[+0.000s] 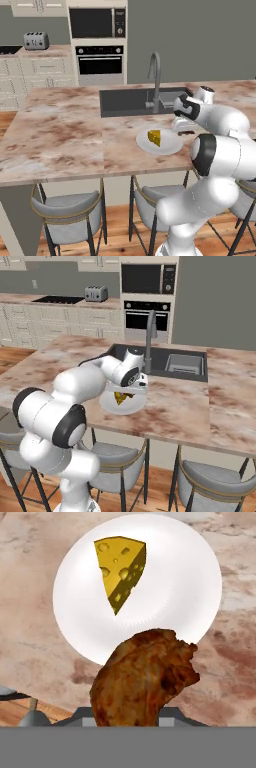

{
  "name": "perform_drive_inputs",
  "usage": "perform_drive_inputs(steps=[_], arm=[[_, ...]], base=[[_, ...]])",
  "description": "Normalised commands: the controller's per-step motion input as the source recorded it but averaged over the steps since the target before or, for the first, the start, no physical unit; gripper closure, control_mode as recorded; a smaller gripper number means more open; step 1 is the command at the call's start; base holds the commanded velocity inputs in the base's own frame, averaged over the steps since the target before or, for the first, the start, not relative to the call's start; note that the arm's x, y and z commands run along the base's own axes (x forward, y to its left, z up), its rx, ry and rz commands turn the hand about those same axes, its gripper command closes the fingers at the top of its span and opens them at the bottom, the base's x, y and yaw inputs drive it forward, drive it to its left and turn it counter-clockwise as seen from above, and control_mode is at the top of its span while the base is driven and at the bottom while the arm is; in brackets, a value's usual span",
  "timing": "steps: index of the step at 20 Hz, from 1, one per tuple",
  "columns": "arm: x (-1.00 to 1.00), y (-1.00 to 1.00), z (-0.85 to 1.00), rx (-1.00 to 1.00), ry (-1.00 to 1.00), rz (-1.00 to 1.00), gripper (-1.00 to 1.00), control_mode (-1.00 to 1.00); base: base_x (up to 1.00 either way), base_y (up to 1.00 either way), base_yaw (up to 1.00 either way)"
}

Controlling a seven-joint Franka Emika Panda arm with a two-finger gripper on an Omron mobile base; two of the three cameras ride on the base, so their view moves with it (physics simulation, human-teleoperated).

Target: Take the cheese, chicken drumstick, and lemon from the fridge and place them on the plate on the dining counter to create an appetizer plate.

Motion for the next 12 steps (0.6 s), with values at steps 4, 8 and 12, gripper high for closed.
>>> perform_drive_inputs(steps=[4,8,12], arm=[[0.32,0.00,-0.20,0.00,0.07,0.00,1.00,-1.00],[0.32,0.00,-0.20,0.00,0.07,0.00,1.00,-1.00],[0.32,0.00,-0.25,0.00,0.04,0.00,1.00,-1.00]], base=[[0.00,0.00,0.00],[0.00,0.00,0.00],[0.00,0.00,0.00]])
